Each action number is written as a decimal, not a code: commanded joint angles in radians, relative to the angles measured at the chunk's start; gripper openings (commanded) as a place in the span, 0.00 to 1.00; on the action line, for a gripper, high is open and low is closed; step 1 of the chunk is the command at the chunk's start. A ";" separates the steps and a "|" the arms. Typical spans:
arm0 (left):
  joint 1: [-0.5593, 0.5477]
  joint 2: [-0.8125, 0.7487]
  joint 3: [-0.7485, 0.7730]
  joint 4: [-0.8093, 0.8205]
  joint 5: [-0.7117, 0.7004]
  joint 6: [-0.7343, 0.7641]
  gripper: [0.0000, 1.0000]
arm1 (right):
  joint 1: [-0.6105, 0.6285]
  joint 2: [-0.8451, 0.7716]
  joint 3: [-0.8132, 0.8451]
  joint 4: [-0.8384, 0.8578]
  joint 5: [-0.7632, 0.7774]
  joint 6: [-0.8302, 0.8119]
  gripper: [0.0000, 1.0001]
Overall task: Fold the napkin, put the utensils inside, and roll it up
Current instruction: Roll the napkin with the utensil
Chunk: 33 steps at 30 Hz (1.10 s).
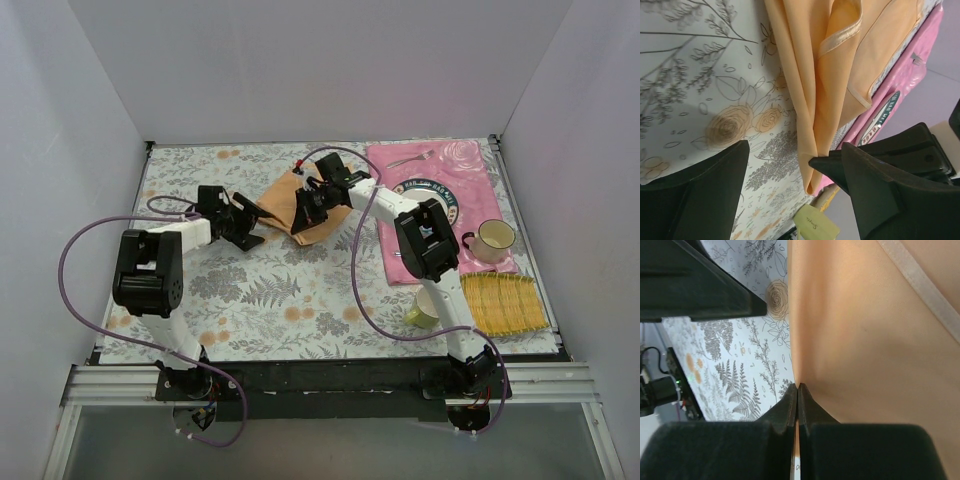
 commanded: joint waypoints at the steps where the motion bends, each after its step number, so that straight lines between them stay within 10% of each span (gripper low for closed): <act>1: -0.049 0.035 0.073 -0.007 -0.045 -0.033 0.74 | -0.019 0.038 -0.001 0.087 -0.174 0.071 0.01; 9: -0.064 0.104 0.136 -0.048 -0.181 0.005 0.72 | -0.029 0.069 0.004 0.082 -0.209 0.057 0.01; 23: -0.064 0.173 0.205 -0.078 -0.254 0.092 0.15 | -0.028 0.049 0.039 0.001 -0.180 -0.021 0.02; 33: -0.055 0.164 0.222 -0.130 -0.176 0.062 0.00 | 0.082 -0.084 0.055 -0.168 0.290 -0.239 0.54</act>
